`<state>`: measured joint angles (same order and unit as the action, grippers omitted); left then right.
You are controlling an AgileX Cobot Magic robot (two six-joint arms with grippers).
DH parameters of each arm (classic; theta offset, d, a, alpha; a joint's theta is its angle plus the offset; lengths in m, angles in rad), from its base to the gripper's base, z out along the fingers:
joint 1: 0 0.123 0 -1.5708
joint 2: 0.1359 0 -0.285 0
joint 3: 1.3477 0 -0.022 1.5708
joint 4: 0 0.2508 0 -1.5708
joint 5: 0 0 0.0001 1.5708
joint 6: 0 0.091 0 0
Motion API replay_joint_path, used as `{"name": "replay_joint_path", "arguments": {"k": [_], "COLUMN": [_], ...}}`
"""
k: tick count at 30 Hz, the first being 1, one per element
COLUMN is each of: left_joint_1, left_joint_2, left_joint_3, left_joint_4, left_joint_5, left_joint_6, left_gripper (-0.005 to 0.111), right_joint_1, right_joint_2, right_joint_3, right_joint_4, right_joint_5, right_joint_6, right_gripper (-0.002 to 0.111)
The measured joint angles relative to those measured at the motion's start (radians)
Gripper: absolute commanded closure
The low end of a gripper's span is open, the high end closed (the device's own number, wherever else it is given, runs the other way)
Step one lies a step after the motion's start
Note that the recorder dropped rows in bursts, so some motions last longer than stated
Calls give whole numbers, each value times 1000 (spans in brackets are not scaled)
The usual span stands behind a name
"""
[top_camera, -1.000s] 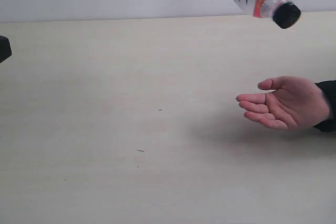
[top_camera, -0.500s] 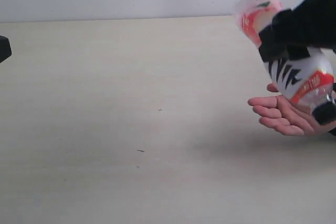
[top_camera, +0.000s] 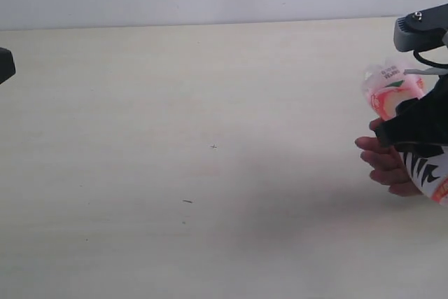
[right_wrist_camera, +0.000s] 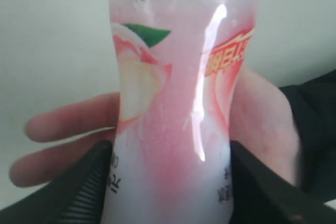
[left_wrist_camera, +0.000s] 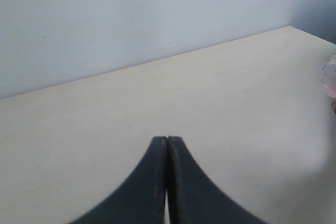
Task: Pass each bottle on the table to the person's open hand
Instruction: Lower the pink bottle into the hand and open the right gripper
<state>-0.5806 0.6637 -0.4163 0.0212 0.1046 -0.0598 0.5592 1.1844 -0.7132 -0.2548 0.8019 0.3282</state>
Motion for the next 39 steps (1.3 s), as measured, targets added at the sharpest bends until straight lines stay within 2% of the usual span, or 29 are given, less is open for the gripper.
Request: {"name": "replay_joint_path", "arguments": {"k": [4,6,11,13,23,27,39], "left_joint_1": [0,0,0,0,0,0,0], "left_joint_2": [0,0,0,0,0,0,0], "left_joint_3": [0,0,0,0,0,0,0], "left_joint_4": [0,0,0,0,0,0,0], "left_joint_5": [0,0,0,0,0,0,0], "left_joint_6": [0,0,0,0,0,0,0], "left_gripper": [106,106,106,106,106,106,106], "right_joint_1": [0,0,0,0,0,0,0], "right_joint_2": [0,0,0,0,12,36,22], "right_joint_3": [7,7,7,7,7,7,2], "right_joint_4": [-11,-15,-17,-22,-28,-28,-24], "right_joint_5": [6,2,-14,-18,-41,-47,-69], "right_joint_6": [8,10,10,10,10,12,14], "right_gripper": [105,97,67,59,34,29,30]}}
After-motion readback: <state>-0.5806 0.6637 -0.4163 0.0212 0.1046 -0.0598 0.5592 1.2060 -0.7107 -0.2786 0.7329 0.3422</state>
